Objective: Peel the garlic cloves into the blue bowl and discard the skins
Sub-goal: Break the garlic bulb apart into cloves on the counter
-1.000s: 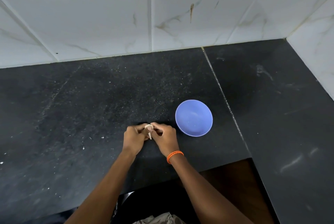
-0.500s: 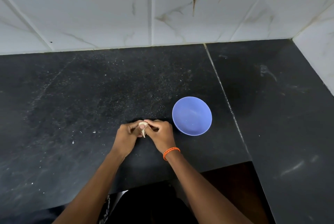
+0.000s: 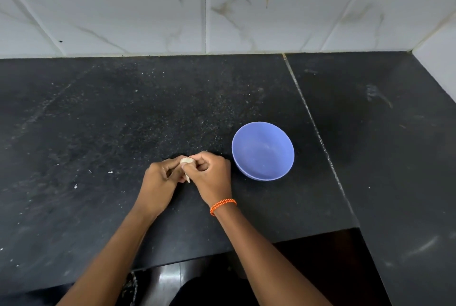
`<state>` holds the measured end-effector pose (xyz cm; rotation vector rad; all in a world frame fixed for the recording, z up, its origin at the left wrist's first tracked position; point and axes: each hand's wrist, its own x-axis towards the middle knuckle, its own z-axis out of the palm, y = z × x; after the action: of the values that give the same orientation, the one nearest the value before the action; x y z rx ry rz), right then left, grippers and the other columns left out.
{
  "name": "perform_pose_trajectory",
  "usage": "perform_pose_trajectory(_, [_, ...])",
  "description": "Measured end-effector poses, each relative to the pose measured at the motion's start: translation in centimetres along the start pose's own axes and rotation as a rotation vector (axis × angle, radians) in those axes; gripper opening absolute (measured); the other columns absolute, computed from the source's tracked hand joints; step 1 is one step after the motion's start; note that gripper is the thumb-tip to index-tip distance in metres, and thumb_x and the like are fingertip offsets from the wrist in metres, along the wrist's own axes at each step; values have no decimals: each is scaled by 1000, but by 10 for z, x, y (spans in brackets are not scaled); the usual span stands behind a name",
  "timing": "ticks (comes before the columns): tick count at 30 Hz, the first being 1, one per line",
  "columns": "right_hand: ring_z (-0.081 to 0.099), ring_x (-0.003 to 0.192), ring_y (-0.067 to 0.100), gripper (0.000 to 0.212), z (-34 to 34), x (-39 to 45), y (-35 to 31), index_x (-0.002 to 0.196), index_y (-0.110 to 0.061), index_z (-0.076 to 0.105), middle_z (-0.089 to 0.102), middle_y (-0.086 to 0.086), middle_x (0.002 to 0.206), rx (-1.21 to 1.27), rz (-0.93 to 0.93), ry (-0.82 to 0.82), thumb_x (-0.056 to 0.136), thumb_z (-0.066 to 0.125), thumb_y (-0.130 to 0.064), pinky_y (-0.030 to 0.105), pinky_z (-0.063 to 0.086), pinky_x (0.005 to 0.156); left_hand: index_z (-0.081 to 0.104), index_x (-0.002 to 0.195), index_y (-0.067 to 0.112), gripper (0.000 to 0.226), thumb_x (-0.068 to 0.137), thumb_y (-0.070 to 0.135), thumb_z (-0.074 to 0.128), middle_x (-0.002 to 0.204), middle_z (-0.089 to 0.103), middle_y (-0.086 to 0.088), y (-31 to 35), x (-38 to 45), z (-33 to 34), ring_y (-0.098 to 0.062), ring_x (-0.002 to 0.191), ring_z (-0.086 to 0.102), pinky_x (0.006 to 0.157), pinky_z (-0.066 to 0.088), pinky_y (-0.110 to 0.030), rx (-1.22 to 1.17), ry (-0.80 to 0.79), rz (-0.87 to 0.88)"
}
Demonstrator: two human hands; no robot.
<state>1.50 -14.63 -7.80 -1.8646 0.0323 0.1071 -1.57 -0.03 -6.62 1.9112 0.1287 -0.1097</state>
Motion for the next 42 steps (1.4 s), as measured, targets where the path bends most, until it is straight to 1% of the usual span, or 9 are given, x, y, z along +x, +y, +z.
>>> perform_pose_trajectory(6, [72, 63, 17, 12, 2, 2, 9, 77, -12, 72, 73, -3, 63, -42, -111, 39, 86, 77, -18, 37, 60, 66, 86, 104, 24, 29, 111, 19, 59, 95, 82, -4, 1, 3, -3, -28, 95, 75, 91, 62, -43, -78, -56, 15])
perform_pose_trajectory(11, [73, 62, 11, 11, 1, 3, 15, 79, -11, 73, 73, -4, 63, -59, -256, 36, 87, 77, -18, 35, 62, 66, 87, 104, 15, 24, 107, 15, 63, 98, 83, -10, -3, 9, -7, -20, 85, 75, 80, 64, -25, -153, -79, 46])
perform_pose_trajectory(19, [72, 62, 12, 17, 5, 2, 18, 71, -15, 74, 72, -7, 60, -90, -294, 89, 84, 77, -26, 42, 62, 72, 85, 96, 10, 27, 109, 12, 61, 73, 78, -5, -11, 14, -6, -10, 70, 72, 73, 63, -23, -77, -80, 148])
perform_pose_trajectory(28, [75, 63, 17, 18, 8, 0, 16, 72, -16, 77, 74, -2, 62, -43, -254, 106, 82, 78, -31, 48, 66, 72, 85, 95, 5, 30, 110, 15, 61, 81, 81, -10, -18, 14, -1, -9, 70, 72, 69, 60, -20, -84, -32, 188])
perform_pose_trajectory(31, [77, 65, 18, 16, 4, -1, 15, 78, -11, 78, 76, 2, 67, -18, -247, 70, 86, 79, -24, 45, 67, 73, 86, 96, 11, 27, 109, 18, 63, 83, 82, -10, -17, 13, -1, -11, 73, 72, 69, 60, -20, -86, -30, 195])
perform_pose_trajectory(34, [80, 85, 21, 11, -11, 0, 18, 100, -6, 80, 80, 9, 90, 118, -229, -85, 93, 76, -13, 38, 67, 81, 84, 106, 12, 19, 107, 19, 66, 96, 84, -7, -16, 10, -4, -19, 87, 78, 81, 64, -25, -161, -48, 175])
perform_pose_trajectory(37, [74, 109, 10, 34, -20, -6, 21, 130, -19, 74, 78, -5, 118, 67, -316, -126, 96, 77, -20, 31, 62, 94, 76, 123, 6, 21, 105, 13, 68, 111, 82, -12, -14, 10, -9, -26, 109, 79, 98, 63, -35, -272, -110, 176])
perform_pose_trajectory(39, [72, 109, 7, 40, -18, -12, 22, 134, -21, 72, 76, -8, 121, 30, -370, -83, 95, 79, -17, 26, 61, 93, 71, 125, 3, 23, 104, 13, 70, 113, 81, -14, -12, 11, -8, -27, 111, 78, 99, 62, -37, -315, -134, 183])
perform_pose_trajectory(42, [73, 106, 9, 35, -17, -10, 21, 127, -24, 76, 77, -9, 116, 35, -417, -20, 93, 80, -15, 29, 63, 90, 71, 119, -1, 21, 104, 14, 70, 108, 82, -15, -11, 14, -4, -30, 108, 79, 94, 65, -38, -337, -80, 184])
